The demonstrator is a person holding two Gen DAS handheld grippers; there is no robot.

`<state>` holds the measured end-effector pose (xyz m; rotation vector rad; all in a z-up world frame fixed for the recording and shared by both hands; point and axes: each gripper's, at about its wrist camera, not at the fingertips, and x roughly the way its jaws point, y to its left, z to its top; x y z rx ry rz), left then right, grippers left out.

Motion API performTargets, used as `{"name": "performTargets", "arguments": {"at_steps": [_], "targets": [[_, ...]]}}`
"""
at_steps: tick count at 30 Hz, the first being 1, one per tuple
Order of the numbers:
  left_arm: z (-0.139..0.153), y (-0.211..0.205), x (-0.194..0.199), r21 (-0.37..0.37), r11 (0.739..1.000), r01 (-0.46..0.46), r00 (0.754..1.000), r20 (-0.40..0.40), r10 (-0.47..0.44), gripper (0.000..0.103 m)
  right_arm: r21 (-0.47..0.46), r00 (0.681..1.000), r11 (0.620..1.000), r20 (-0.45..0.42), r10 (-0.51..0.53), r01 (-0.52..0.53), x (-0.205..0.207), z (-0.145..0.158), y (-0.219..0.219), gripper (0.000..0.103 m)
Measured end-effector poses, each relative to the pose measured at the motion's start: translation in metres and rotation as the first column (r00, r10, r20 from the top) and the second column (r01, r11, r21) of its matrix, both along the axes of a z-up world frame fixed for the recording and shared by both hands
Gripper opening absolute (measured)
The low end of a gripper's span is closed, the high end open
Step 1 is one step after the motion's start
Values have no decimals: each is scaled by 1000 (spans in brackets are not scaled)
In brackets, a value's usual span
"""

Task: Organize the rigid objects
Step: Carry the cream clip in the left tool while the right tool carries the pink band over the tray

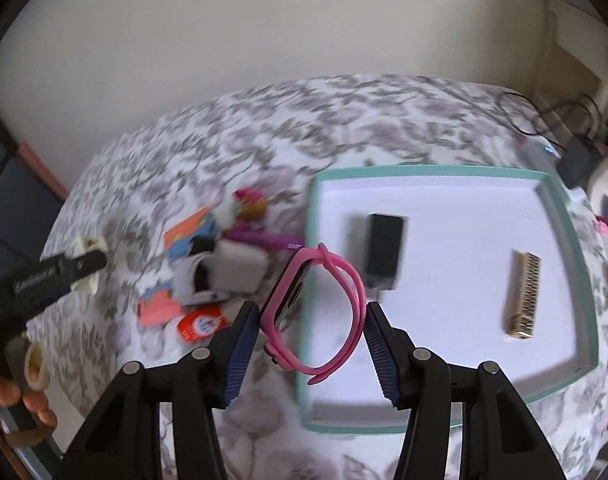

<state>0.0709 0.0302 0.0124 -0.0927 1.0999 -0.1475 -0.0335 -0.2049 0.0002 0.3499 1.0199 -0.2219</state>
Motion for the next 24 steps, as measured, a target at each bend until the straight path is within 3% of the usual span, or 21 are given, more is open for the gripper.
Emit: {"name": "performTargets", "arguments": {"at_steps": [4, 10, 24], "targets": [[7, -31, -10, 9, 996, 85, 996, 17, -85, 48, -50, 995, 994, -13, -102, 101, -12, 1, -37, 57], [5, -78, -28, -2, 978, 207, 978, 6, -207, 48, -50, 969, 969, -40, -245, 243, -34, -6, -91, 57], [-11, -180, -85, 49, 882, 469, 883, -37, -468, 48, -14, 897, 900, -73, -435, 435, -83, -22, -164, 58]]}}
